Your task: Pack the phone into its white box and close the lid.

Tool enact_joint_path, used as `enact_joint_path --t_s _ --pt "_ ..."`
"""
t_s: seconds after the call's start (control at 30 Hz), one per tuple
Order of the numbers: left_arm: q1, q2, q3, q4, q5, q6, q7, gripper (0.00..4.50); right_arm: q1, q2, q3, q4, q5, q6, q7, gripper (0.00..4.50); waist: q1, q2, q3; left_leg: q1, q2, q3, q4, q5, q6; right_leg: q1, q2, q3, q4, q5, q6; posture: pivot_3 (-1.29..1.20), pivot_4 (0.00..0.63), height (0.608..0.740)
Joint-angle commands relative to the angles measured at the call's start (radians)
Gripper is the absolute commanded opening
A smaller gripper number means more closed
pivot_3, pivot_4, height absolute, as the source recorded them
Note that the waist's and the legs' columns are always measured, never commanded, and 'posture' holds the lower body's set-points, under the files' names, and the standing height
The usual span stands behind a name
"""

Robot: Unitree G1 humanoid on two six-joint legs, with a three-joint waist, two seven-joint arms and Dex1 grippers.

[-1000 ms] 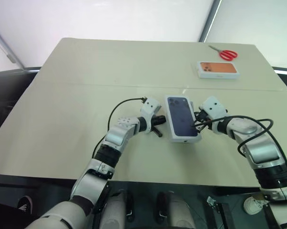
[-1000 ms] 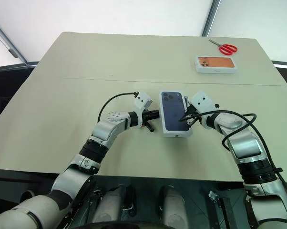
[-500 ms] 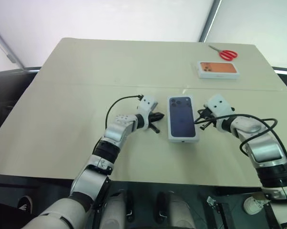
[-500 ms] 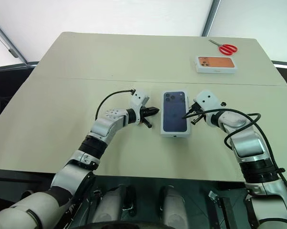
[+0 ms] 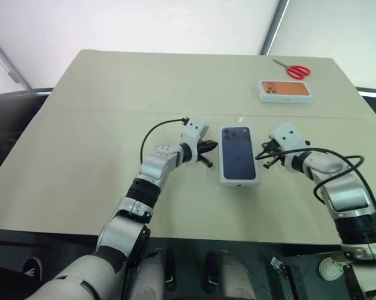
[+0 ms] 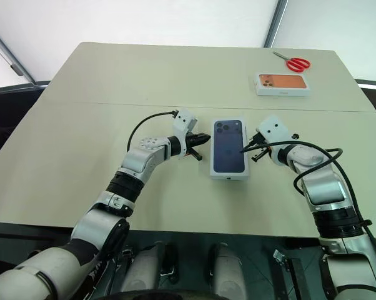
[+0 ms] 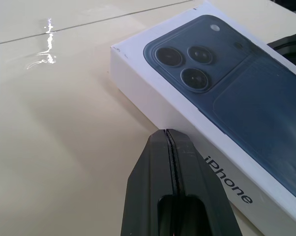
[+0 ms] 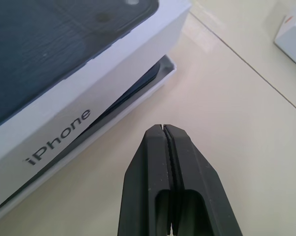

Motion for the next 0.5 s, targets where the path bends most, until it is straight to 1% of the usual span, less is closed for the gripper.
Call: enact_joint_path --t_s 0.03,0.2,0.5 --pt "-0.028 -0.024 0.011 0.034 0.000 -0.047 0.011 0.00 -0.028 0.007 -0.039 -0.043 0.015 -0.002 -0.003 0.04 0.000 0.000 0.000 0.000 0.000 0.000 0.000 0.000 0.000 0.000 0.000 0.000 0.000 0.000 0.000 0.00 0.150 0.738" --pt "-0.054 -0.045 0.016 0.072 0.005 -0.076 0.026 0.00 -0.030 -0.006 -0.032 -0.046 0.006 -0.003 0.002 0.04 0.002 0.000 0.000 0.000 0.000 0.000 0.002 0.000 0.000 0.000 0.000 0.000 0.000 0.000 0.000 0.00 0.150 0.738" --pt "-0.097 -0.055 0.036 0.108 0.000 -0.110 0.048 0.00 -0.024 -0.009 -0.034 -0.027 -0.006 -0.005 -0.009 0.04 0.000 0.000 0.000 -0.001 0.001 0.000 0.007 -0.001 0.001 0.000 0.000 0.000 0.002 0.000 0.000 0.00 0.150 0.738"
